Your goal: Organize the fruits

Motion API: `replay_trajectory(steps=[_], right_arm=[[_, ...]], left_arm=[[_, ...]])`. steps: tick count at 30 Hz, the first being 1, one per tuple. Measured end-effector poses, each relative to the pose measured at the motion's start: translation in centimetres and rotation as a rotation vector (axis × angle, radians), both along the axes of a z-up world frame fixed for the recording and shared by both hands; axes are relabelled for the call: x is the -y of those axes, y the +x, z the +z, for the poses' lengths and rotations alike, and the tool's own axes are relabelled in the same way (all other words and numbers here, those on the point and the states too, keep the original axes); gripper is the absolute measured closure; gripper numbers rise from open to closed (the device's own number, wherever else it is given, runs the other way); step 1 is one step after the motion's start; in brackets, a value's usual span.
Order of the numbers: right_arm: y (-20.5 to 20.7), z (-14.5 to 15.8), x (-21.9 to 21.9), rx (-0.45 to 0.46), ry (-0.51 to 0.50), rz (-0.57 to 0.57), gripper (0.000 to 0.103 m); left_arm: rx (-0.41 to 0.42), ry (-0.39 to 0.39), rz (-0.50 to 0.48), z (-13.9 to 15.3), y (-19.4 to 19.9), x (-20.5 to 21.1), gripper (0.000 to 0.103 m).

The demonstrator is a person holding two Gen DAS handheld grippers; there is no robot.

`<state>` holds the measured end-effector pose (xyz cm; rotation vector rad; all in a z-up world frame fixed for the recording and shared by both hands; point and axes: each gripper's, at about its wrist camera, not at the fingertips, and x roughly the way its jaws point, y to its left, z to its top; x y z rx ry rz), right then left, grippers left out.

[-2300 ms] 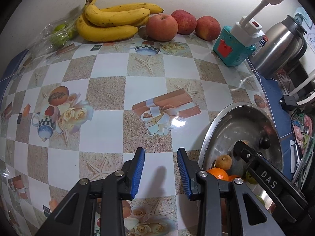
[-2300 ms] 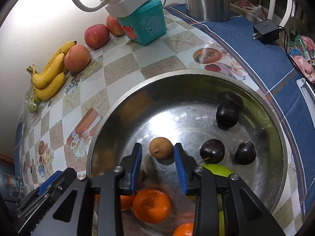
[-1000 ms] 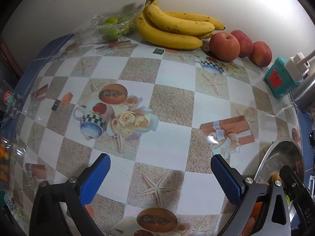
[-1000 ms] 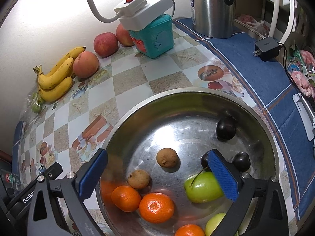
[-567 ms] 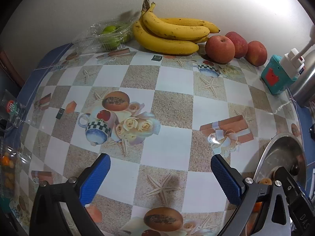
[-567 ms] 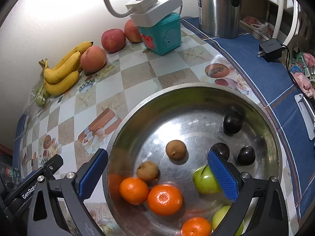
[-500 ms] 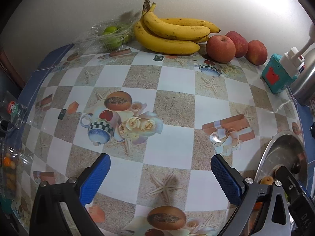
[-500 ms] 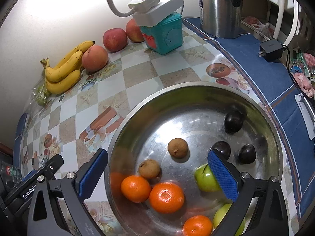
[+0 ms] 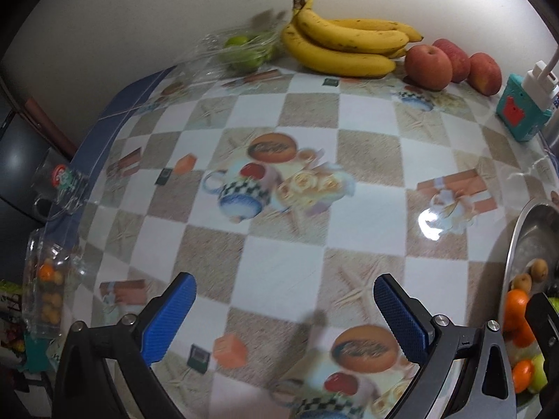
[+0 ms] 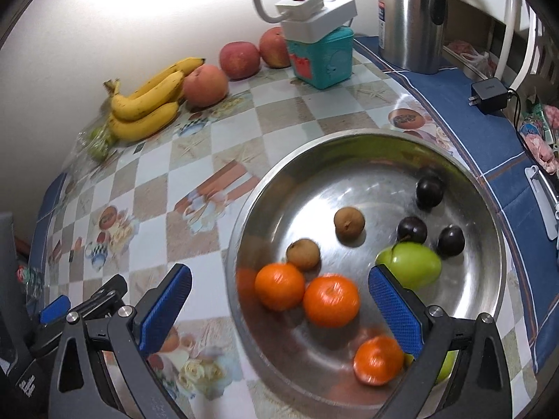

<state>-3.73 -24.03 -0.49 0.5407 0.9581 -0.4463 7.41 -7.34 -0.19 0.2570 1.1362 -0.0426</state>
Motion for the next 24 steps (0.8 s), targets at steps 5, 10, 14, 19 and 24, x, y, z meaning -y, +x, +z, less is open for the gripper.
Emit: replay_trajectory(steps=[5, 10, 14, 19, 24], right_arm=[[-1.1, -0.2, -1.2, -0.010, -0.004, 0.019, 0.002], [-2.6, -0.1, -2.3, -0.009, -0.011, 0.028, 0.002], [-3.6, -0.1, -3.3, -0.013, -0.012, 0.044, 0.002], [-4.6, 0.0, -4.1, -0.020, -0.021, 0.051, 0.002], [-5.5, 0.1, -4.6, -0.022, -0.022, 0.053, 0.002]], left_arm=[[-0.026, 0.004, 0.016, -0.2, -1.3, -1.4, 0.000], [-0.012, -0.004, -0.008, 0.8, -3.0, -1.9, 0.000], [-0.003, -0.002, -0.026, 1.3, -4.5, -2.2, 0.000], [-0.009, 0.003, -0.034, 1.1, -6.0, -3.1, 0.000], [0.003, 0.003, -0.024, 1.4, -6.9, -4.1, 0.000]])
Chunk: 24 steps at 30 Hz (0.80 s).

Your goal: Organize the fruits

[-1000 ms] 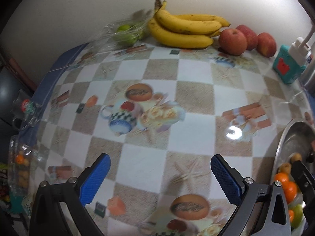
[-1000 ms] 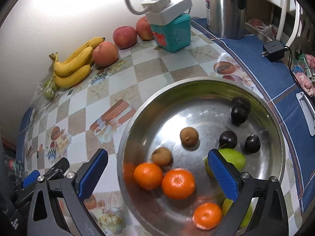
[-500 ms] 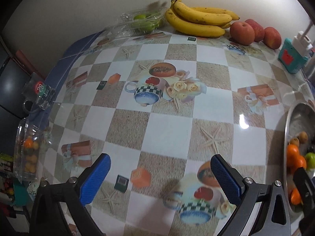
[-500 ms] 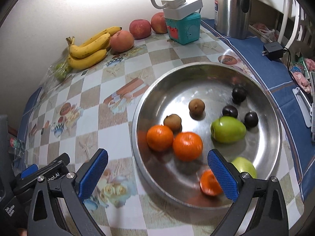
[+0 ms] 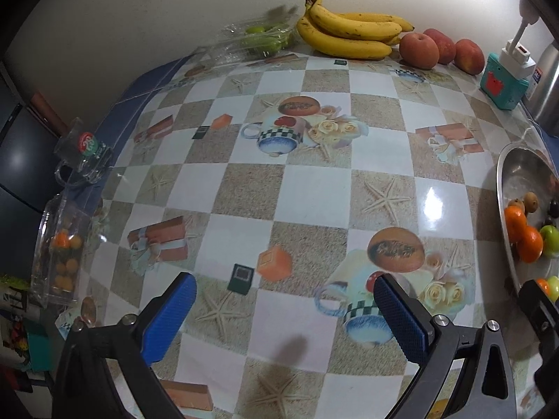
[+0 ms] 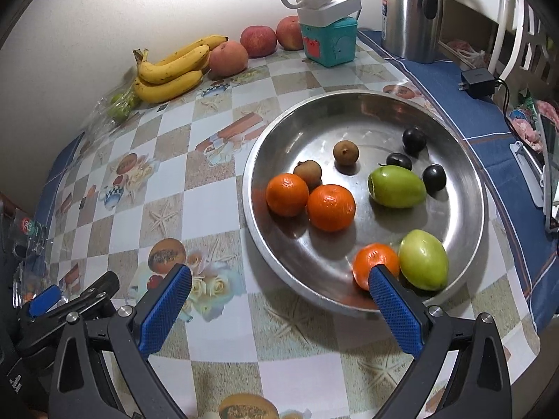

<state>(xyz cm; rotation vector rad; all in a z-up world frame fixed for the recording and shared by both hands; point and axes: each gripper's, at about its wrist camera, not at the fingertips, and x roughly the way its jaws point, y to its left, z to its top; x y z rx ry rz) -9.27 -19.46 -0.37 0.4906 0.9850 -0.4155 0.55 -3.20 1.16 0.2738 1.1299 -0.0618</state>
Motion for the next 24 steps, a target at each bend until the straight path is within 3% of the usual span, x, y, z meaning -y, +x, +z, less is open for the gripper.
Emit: replay_trajectory(steps=[11, 24], right_arm=[[-0.9, 1.3, -0.7, 0.028, -0.038, -0.001, 0.002], [-0.9, 1.4, -0.9, 0.029, -0.047, 0.004, 0.002]], left_arm=[[0.070, -0.047, 0.018, 2.0, -1.2, -1.3, 0.000], [0.071, -0.041, 0.014, 2.1, -1.3, -1.2, 0.000]])
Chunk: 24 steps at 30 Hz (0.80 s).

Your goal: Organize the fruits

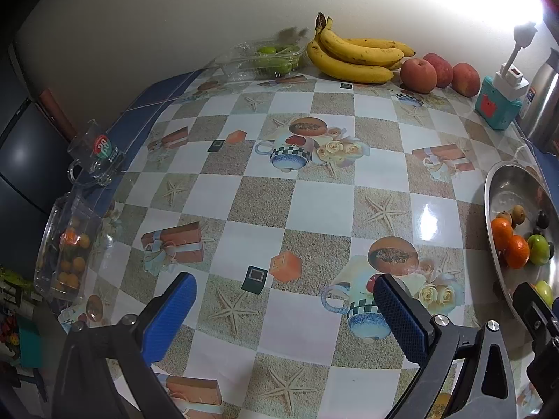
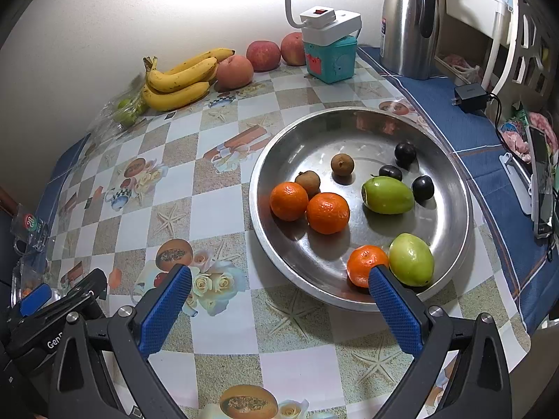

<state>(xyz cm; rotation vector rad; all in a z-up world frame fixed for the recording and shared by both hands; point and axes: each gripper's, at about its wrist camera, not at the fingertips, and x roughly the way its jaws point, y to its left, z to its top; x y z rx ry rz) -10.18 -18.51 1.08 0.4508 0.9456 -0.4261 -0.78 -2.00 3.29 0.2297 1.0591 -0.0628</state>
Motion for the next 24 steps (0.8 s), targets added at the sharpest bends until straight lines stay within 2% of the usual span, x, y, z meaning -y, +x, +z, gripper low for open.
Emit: replay_trajectory(steps=[24], right_arm=[[0.07, -0.38, 0.13, -0.011, 0.021, -0.002, 0.002]], left_arm=[[-0.005, 0.008, 0.010, -0.18, 0.02, -0.06, 0.000]])
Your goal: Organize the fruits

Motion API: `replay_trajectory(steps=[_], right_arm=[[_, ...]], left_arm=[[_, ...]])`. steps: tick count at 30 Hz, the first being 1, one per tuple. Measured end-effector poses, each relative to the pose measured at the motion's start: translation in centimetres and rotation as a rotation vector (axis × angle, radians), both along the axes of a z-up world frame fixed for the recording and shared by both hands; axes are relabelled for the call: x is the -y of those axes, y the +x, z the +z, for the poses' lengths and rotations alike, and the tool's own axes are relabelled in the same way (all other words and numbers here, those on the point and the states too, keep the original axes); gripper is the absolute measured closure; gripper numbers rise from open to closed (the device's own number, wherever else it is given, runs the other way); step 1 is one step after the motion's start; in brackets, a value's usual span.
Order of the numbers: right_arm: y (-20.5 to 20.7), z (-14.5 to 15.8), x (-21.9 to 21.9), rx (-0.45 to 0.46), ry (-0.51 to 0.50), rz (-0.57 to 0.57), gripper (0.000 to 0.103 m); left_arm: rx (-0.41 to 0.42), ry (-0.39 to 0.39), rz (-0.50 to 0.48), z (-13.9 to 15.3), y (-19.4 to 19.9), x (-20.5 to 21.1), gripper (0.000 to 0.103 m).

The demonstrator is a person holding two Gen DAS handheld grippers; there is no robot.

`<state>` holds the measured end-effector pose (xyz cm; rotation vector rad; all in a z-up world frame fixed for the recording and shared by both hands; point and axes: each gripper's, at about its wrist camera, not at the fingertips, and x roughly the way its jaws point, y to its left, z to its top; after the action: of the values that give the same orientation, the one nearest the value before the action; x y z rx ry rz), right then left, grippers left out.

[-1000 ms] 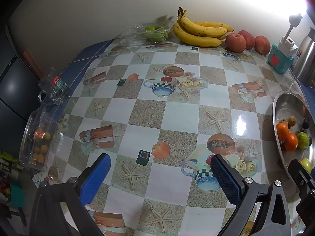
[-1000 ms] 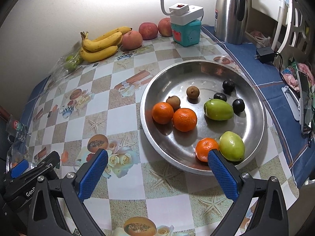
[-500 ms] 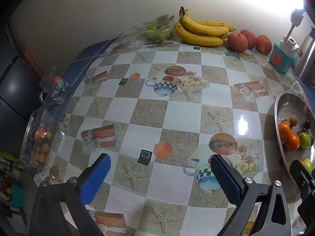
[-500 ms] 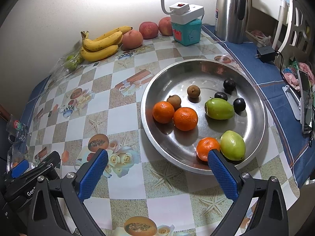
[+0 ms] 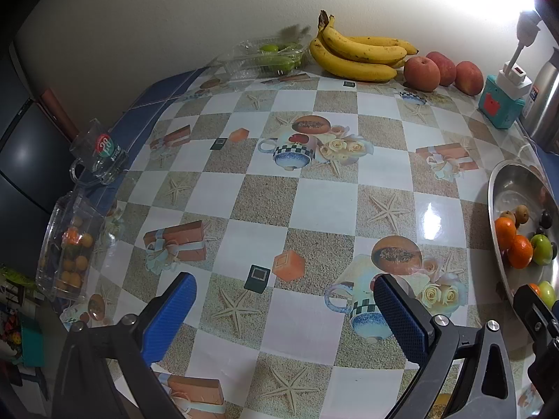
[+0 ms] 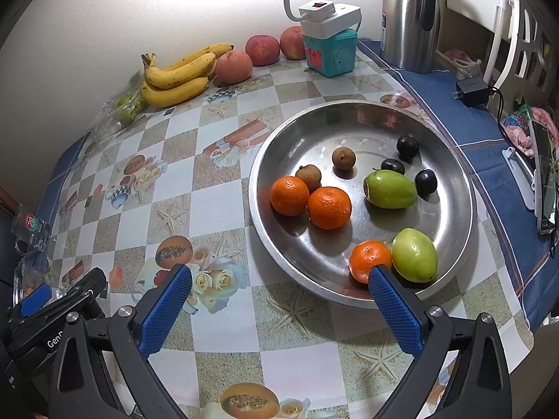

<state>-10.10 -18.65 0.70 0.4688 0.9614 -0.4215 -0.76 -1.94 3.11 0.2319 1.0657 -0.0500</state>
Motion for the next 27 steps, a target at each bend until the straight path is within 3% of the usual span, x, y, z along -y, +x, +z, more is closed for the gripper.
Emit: replay_trajectory(steps=[27], right_arm=[[0.47, -0.72, 0.15, -0.025, 0.037, 0.006, 0.002]], left_arm=[[-0.014, 0.014, -0.017, -0.33, 0.15, 0.50, 0.000]])
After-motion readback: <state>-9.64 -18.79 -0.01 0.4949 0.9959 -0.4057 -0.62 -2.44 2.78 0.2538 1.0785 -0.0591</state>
